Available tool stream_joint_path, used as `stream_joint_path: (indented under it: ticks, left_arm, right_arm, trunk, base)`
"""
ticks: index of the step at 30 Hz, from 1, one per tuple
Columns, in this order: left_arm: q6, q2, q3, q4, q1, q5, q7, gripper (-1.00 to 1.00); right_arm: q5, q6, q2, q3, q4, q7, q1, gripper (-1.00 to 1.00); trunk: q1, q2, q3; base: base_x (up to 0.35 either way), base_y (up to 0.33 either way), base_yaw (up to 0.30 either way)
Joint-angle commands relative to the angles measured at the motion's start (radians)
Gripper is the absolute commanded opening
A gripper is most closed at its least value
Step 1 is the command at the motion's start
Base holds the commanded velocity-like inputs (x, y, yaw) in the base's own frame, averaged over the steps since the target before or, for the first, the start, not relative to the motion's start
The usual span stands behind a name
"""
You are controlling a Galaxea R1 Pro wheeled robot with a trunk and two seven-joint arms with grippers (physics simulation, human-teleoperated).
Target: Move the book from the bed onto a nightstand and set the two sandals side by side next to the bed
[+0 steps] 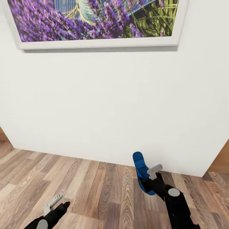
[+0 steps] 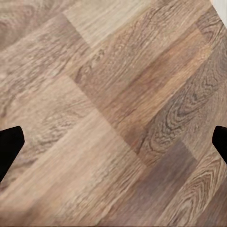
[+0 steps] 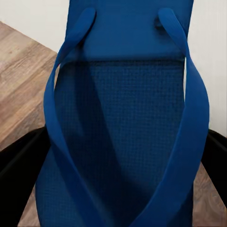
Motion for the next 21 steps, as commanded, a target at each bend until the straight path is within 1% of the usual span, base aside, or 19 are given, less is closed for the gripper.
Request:
stream_joint_path:
  ticks: [1,7,21]
  left_arm:
    - [0.004,-0.001,0.001,-0.001,-0.001,0.010,0.007,1.00]
    - [0.004,-0.002,0.003,0.000,0.001,0.011,0.006,1.00]
    - [0.004,-0.002,0.003,0.000,0.002,0.011,0.007,1.00]
  right_arm:
    - [0.009,0.002,0.001,-0.002,-0.002,0.016,-0.001,-1.00]
    - [0.011,0.000,0.001,-0.004,-0.003,0.091,-0.004,-1.00]
    - [0.011,0.000,0.001,-0.005,-0.003,0.100,-0.005,-1.00]
  trunk:
    - [0.000,0.000,-0.001]
    - [0.000,0.000,-0.001]
    - [0.000,0.000,-0.001]
  base:
    - [-0.013,0.321,0.293]
    - [-0.005,0.324,0.293]
    - [0.000,0.326,0.293]
